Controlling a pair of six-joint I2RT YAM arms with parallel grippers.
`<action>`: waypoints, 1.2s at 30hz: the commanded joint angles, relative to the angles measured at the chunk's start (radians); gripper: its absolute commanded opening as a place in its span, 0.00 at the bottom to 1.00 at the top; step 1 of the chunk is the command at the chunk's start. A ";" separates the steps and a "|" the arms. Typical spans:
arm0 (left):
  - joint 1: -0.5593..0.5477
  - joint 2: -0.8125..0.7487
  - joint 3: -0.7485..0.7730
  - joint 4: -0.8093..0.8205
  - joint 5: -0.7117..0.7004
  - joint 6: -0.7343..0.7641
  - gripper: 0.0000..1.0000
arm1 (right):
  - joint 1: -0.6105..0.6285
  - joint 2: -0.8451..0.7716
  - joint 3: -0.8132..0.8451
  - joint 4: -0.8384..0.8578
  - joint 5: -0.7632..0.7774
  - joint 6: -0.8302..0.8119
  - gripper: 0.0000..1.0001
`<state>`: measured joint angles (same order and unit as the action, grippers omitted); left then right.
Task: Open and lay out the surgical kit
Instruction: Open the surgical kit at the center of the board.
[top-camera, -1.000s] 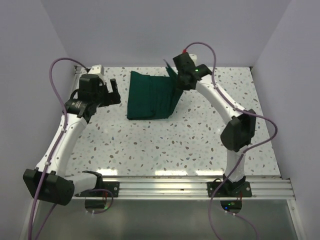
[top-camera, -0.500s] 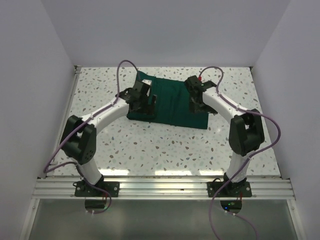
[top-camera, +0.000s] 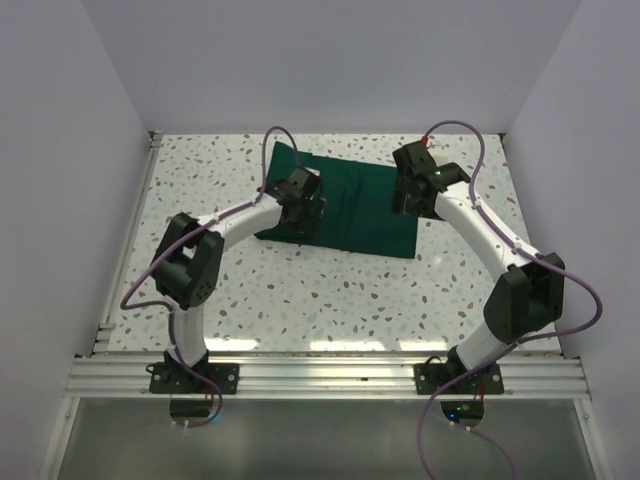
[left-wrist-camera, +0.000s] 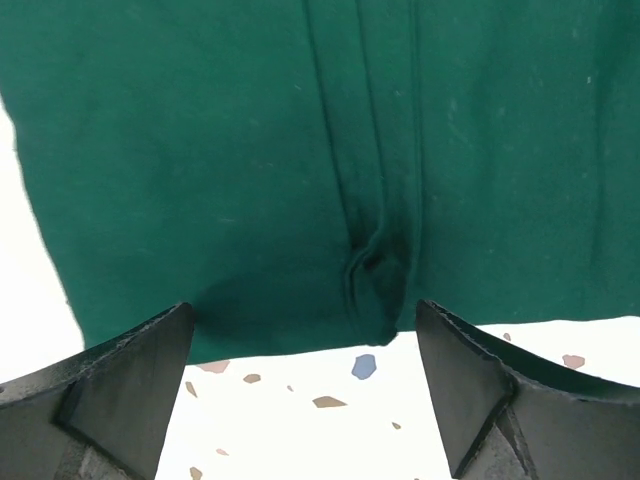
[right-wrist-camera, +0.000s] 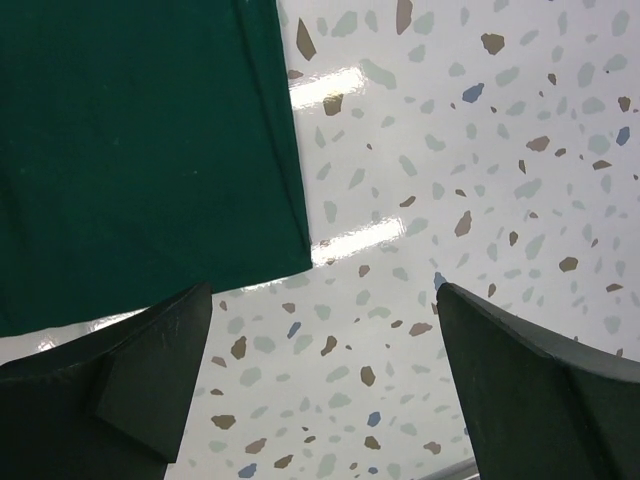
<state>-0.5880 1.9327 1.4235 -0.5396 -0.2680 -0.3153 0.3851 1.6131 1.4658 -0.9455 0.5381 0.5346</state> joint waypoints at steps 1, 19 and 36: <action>-0.032 0.020 0.038 0.026 0.006 0.028 0.95 | 0.003 -0.048 -0.013 0.030 -0.001 -0.007 0.98; -0.061 0.146 0.127 0.013 -0.077 0.093 0.91 | 0.001 -0.041 -0.012 0.010 -0.012 0.008 0.98; -0.027 0.149 0.144 -0.014 -0.105 0.097 0.41 | 0.001 -0.032 -0.016 -0.015 -0.012 0.005 0.98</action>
<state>-0.6376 2.0815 1.5604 -0.5591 -0.3618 -0.2237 0.3851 1.5955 1.4467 -0.9508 0.5282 0.5320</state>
